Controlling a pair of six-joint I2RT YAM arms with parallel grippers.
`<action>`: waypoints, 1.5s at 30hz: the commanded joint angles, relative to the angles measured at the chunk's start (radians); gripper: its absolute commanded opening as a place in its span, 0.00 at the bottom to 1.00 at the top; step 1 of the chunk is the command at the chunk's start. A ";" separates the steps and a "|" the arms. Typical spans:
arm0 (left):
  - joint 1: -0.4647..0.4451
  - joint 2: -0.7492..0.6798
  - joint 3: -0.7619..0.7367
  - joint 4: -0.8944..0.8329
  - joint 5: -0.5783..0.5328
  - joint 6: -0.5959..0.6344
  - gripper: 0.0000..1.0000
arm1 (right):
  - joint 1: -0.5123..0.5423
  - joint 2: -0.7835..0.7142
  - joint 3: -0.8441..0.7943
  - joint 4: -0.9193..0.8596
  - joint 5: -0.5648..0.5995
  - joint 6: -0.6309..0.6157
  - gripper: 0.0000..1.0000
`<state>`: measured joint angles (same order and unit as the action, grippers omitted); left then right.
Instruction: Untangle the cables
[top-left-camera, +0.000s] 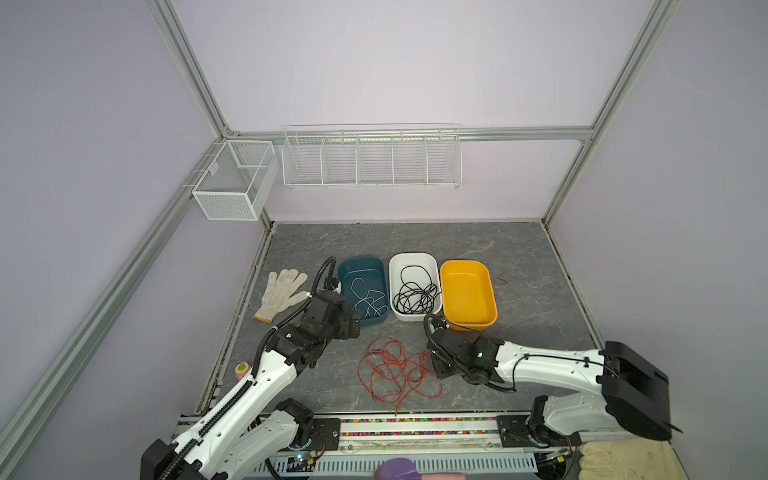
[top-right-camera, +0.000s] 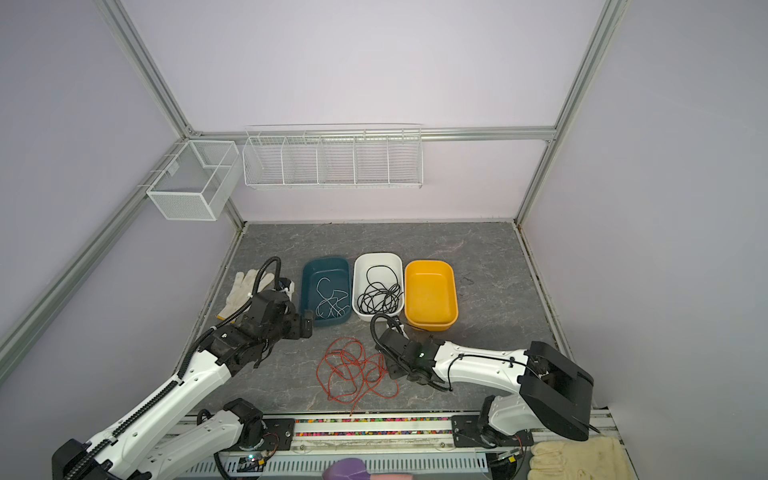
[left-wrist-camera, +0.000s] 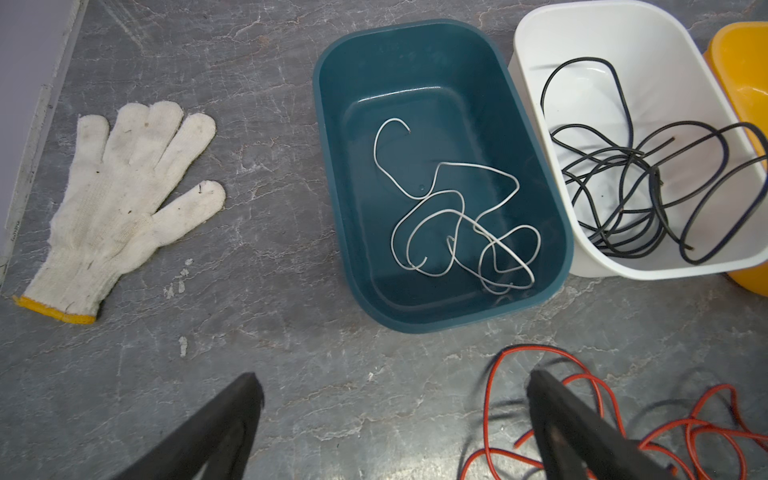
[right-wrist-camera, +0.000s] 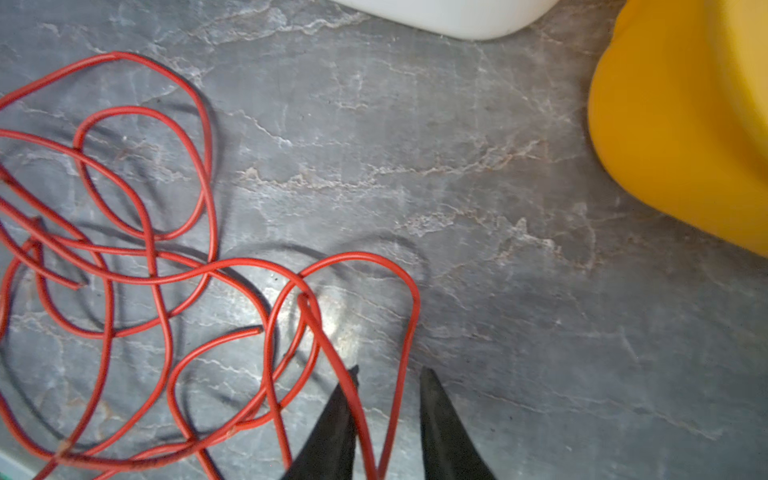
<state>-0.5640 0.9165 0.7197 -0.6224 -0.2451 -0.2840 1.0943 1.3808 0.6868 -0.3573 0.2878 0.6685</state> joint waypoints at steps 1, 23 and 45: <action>-0.005 0.003 -0.004 -0.010 0.002 0.003 0.99 | -0.004 -0.007 0.036 -0.014 -0.021 -0.001 0.15; -0.005 0.006 -0.004 -0.011 0.013 0.001 0.99 | -0.005 -0.427 0.259 -0.258 -0.051 -0.155 0.06; -0.013 0.015 -0.005 -0.006 0.038 0.002 0.99 | -0.003 -0.428 0.529 -0.321 0.089 -0.350 0.06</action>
<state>-0.5709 0.9306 0.7197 -0.6224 -0.2188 -0.2836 1.0943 0.9504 1.1854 -0.6430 0.3252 0.3592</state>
